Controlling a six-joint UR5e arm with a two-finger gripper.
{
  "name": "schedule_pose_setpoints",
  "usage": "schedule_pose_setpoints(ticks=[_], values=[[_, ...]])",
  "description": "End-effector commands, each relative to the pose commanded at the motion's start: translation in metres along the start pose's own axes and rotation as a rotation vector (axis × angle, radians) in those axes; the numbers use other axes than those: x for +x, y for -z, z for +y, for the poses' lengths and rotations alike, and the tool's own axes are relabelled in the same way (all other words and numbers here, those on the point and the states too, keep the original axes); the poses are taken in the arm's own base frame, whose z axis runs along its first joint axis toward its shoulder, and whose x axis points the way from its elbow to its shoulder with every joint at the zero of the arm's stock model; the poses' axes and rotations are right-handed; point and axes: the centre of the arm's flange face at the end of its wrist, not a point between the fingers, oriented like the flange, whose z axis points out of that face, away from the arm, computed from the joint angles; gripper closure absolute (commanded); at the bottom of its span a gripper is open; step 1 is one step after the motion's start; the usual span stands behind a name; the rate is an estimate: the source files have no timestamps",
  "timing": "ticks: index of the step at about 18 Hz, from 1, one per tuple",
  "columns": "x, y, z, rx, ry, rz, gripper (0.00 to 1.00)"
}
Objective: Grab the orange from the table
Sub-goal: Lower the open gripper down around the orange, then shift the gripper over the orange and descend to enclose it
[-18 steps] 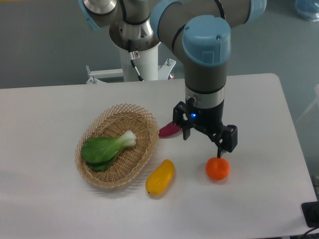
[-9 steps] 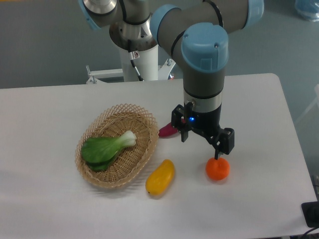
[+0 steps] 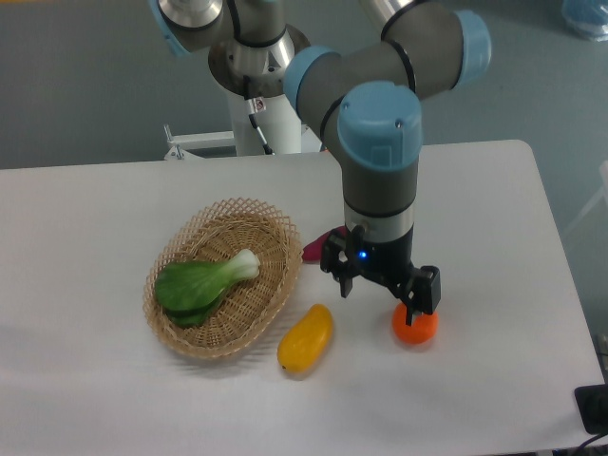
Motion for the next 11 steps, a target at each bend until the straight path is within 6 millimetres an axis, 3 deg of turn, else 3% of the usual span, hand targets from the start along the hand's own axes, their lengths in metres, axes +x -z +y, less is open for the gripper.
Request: schedule_pose_setpoints(ticks=[5, 11], values=[[-0.006, -0.038, 0.006, -0.032, -0.116, 0.034, 0.0], [-0.052, -0.062, 0.066, -0.066, -0.327, 0.08, 0.0]])
